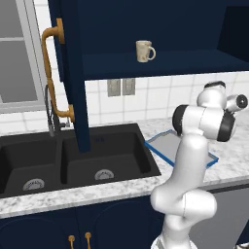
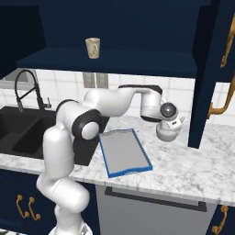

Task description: Pick the kettle from the counter and place it on the tray. Then pick the mug from the cabinet and place it on the tray. Then close the cabinet doors.

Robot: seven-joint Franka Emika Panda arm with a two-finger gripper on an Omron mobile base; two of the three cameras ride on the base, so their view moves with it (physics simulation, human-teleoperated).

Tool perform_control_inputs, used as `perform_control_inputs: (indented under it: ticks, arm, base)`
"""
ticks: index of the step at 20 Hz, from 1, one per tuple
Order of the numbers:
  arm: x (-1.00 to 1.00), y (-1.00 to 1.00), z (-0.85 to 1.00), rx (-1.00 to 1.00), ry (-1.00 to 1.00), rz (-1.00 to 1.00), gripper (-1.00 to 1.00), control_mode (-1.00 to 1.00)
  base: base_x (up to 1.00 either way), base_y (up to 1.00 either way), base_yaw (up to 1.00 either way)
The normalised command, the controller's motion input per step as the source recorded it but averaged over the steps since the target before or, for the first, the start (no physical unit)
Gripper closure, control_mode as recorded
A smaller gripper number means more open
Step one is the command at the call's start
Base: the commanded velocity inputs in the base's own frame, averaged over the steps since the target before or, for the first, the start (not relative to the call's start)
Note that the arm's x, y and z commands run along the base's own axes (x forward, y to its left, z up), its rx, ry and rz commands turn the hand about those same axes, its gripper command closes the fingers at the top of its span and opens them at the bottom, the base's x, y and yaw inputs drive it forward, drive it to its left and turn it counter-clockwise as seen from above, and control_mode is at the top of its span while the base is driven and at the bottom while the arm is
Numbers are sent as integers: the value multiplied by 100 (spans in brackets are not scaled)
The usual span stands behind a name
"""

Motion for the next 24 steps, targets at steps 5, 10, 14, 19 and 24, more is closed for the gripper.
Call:
perform_control_inputs:
  ticks: [5,10,14,19,24]
  arm:
    - [-21,59,29,-2,4,9,100,-100]
    - [-27,53,38,-3,13,10,100,-100]
    - [-32,67,20,-7,7,11,100,-100]
    - [-3,83,13,-10,0,11,100,-100]
    - [0,73,-1,-4,0,6,100,-100]
  base:
    - [0,0,0]
    - [0,0,0]
    - [0,0,0]
    - [0,0,0]
    - [0,0,0]
